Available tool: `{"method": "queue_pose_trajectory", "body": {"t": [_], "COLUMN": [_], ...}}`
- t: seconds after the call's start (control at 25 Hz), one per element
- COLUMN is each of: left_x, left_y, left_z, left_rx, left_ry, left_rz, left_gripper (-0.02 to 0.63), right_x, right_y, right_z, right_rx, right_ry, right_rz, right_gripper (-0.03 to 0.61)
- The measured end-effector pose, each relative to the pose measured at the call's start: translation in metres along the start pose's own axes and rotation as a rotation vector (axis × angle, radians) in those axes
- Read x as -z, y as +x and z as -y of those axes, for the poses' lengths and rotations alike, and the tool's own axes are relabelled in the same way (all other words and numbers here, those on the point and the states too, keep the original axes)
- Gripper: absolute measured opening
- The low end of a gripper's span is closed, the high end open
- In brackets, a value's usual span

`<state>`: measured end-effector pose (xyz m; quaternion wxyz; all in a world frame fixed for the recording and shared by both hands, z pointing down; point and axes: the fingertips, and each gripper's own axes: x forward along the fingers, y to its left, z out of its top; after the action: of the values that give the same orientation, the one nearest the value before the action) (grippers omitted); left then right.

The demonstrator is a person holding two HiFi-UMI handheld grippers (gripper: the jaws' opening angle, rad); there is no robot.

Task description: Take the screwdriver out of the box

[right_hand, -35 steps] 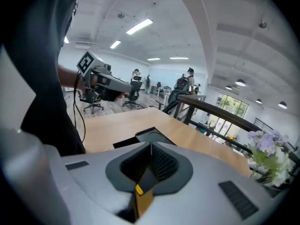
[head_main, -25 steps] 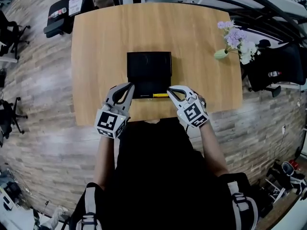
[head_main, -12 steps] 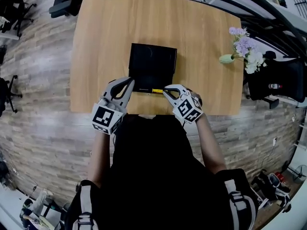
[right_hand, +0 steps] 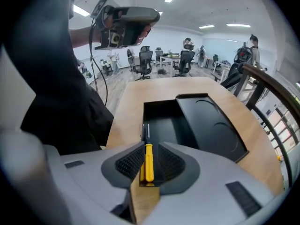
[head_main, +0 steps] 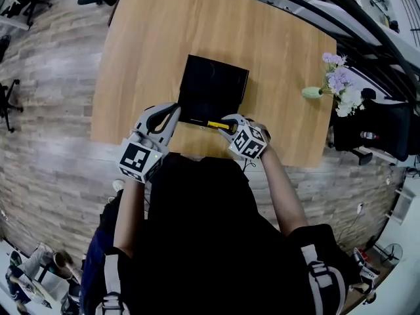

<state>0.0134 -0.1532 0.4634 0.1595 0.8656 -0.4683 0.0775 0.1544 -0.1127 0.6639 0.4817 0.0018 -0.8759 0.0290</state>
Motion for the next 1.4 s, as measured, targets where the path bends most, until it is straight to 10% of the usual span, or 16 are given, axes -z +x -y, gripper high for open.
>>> {"method": "queue_pose_trajectory", "body": {"t": [1.4], "left_x": [0.013], "left_y": [-0.039], "left_z": [-0.023], "left_rx": [-0.1], "left_ry": [-0.018], "left_rz": [0.02], "left_gripper": [0.023], "right_x": [0.036], "right_y": [0.081], "right_z": [0.006], "right_rx": [-0.332], "right_ry": [-0.119], "right_rz": [-0.464], "right_gripper": [0.181]}}
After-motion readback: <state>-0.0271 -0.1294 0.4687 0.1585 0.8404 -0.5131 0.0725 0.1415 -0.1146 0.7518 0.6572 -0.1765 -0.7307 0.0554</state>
